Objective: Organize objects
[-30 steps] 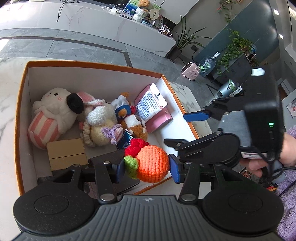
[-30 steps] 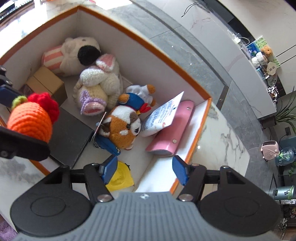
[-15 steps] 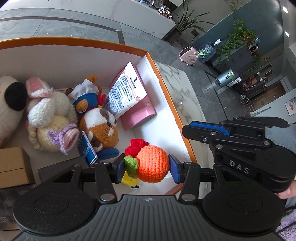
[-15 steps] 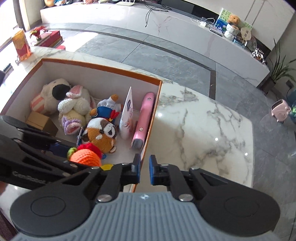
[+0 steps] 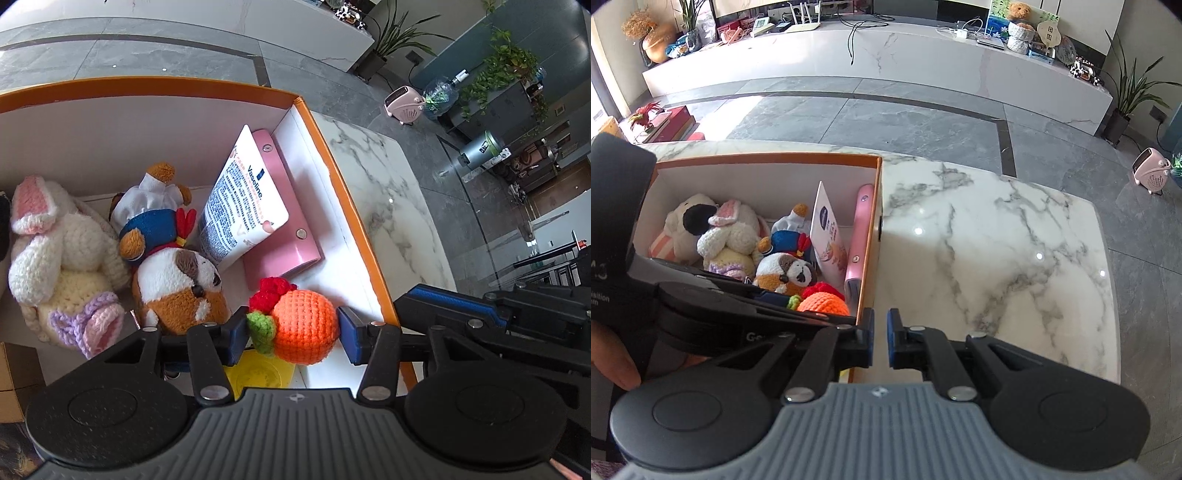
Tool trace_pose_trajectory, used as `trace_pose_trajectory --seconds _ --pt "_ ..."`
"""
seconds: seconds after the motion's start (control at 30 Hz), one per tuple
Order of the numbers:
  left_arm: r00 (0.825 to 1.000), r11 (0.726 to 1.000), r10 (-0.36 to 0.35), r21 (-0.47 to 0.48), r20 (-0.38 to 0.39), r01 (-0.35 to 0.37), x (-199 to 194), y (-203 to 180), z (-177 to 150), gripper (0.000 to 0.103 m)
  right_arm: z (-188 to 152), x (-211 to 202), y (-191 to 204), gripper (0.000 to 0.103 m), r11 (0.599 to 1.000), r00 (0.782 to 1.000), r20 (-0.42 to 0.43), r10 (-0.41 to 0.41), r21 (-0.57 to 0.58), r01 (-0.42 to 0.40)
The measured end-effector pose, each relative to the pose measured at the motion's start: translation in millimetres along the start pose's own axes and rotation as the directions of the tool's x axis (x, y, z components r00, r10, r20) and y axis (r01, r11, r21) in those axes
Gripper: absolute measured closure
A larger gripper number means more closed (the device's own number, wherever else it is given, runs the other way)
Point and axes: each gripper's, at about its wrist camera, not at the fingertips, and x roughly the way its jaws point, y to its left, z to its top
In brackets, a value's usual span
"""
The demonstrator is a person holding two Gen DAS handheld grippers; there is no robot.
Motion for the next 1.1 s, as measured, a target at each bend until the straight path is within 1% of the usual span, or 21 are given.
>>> trace_pose_trajectory --seconds 0.07,0.17,0.23,0.27,0.33,0.43,0.5,0.53,0.6,0.67,0.73,0.8,0.87,0.93,1.0,1.03,1.1 --pt "1.0 1.0 0.006 -0.007 0.014 -0.006 -2 3 0 0.033 -1 1 0 0.095 1.0 1.0 0.0 0.003 0.001 -0.003" --pt "1.0 1.0 -0.007 -0.003 0.026 0.007 -8 7 -1 0.03 -3 1 -1 0.095 1.0 1.0 0.002 0.01 0.011 -0.01" --pt "0.999 1.0 -0.01 0.0 0.032 0.01 -14 9 -2 0.03 -4 1 -2 0.095 1.0 1.0 0.005 0.014 0.021 -0.014" --pt "0.999 1.0 -0.006 0.01 0.033 0.006 -18 9 -2 0.032 -4 1 -3 0.095 1.0 1.0 0.005 0.016 0.026 -0.016" --pt "0.999 0.999 0.024 0.042 0.045 -0.026 -29 8 -5 0.038 -5 0 -4 0.095 0.999 1.0 0.011 0.02 0.04 -0.02" --pt "0.994 0.993 0.067 0.09 0.086 -0.074 -52 8 -12 0.038 -7 -3 -7 0.095 0.997 0.999 0.019 0.031 0.075 -0.033" --pt "0.988 0.988 0.101 0.108 0.116 -0.114 -71 11 -17 0.041 -8 -6 -10 0.094 0.994 0.999 0.028 0.041 0.103 -0.043" --pt "0.982 0.982 0.132 0.118 0.138 -0.149 -82 11 -21 0.044 -9 -8 -12 0.093 0.992 0.998 0.034 0.046 0.115 -0.05" --pt "0.962 0.967 0.195 0.129 0.19 -0.221 -104 16 -28 0.045 -11 -11 -13 0.089 0.988 0.997 0.041 0.071 0.137 -0.076" --pt "0.932 0.943 0.264 0.137 0.25 -0.304 -128 21 -36 0.045 -14 -11 -12 0.089 0.984 0.995 0.041 0.086 0.152 -0.091" --pt "0.899 0.918 0.327 0.128 0.291 -0.376 -150 31 -43 0.045 -18 -11 -9 0.089 0.984 0.996 0.038 0.086 0.15 -0.091" --pt "0.867 0.893 0.39 0.102 0.309 -0.438 -165 42 -49 0.045 -21 -10 -7 0.089 0.983 0.995 0.034 0.093 0.155 -0.097" --pt "0.843 0.877 0.438 0.058 0.313 -0.477 -178 55 -58 0.045 -24 -9 -4 0.088 0.983 0.995 0.031 0.096 0.156 -0.099" --pt "0.829 0.87 0.47 0.002 0.302 -0.494 -185 70 -67 0.042 -27 -7 0 0.084 0.987 0.997 0.026 0.076 0.139 -0.079" --pt "0.834 0.872 0.479 -0.046 0.274 -0.487 -186 86 -76 0.042 -30 -6 4 0.076 0.99 0.998 0.026 0.06 0.128 -0.063" --pt "0.841 0.877 0.475 -0.063 0.26 -0.476 -187 92 -81 0.042 -32 -5 6 0.075 0.991 0.998 0.025 0.053 0.125 -0.056" --pt "0.861 0.892 0.451 -0.077 0.235 -0.446 -185 101 -89 0.042 -36 -3 9 0.075 0.992 0.999 0.018 0.039 0.123 -0.041"
